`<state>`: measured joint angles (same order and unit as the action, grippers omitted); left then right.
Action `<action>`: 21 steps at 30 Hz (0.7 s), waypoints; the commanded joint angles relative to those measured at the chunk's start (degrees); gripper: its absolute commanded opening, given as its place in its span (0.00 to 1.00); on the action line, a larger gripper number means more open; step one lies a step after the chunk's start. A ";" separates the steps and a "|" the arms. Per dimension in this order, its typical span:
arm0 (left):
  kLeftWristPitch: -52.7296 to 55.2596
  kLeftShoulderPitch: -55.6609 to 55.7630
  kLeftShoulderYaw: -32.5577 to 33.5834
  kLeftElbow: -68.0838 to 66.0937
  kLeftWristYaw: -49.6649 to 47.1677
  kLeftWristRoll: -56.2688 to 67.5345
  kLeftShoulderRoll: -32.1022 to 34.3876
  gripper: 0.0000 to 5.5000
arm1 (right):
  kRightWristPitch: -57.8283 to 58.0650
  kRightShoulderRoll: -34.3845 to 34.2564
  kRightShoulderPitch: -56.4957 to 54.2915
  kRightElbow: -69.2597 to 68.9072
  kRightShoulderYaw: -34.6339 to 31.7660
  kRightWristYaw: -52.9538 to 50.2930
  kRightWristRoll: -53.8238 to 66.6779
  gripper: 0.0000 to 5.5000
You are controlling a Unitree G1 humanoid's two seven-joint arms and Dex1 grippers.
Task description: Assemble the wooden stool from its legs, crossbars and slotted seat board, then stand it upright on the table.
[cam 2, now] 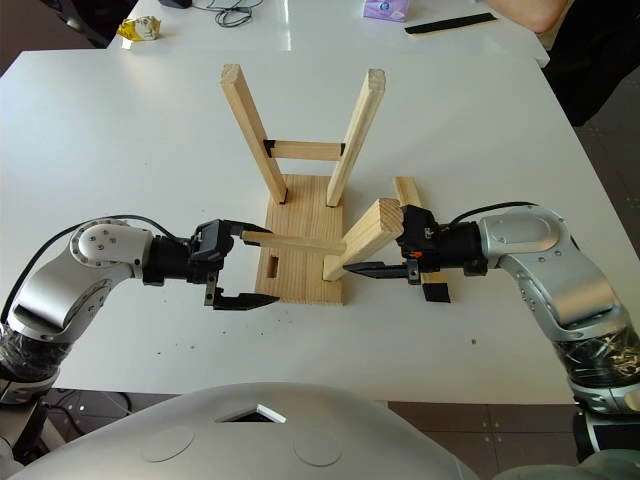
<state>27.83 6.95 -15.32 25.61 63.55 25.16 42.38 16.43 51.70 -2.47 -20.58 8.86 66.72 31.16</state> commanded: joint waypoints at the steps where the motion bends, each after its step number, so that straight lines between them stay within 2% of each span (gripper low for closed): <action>1: 0.10 2.72 0.51 -1.75 2.46 0.41 1.22 0.95 | 3.26 -1.23 7.82 6.46 9.04 -2.44 -8.99 0.37; 12: -1.30 2.68 1.77 -7.63 2.41 -1.81 0.98 0.95 | 7.64 0.05 3.69 5.29 8.95 -2.09 -4.50 0.37; 21: -9.42 4.18 5.87 -16.09 8.74 -4.55 6.97 0.95 | 7.94 0.10 3.49 4.92 7.81 -3.00 -3.96 0.37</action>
<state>20.41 9.94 -10.59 11.25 70.22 21.68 47.32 16.97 49.92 -3.19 -19.59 11.63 63.54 31.80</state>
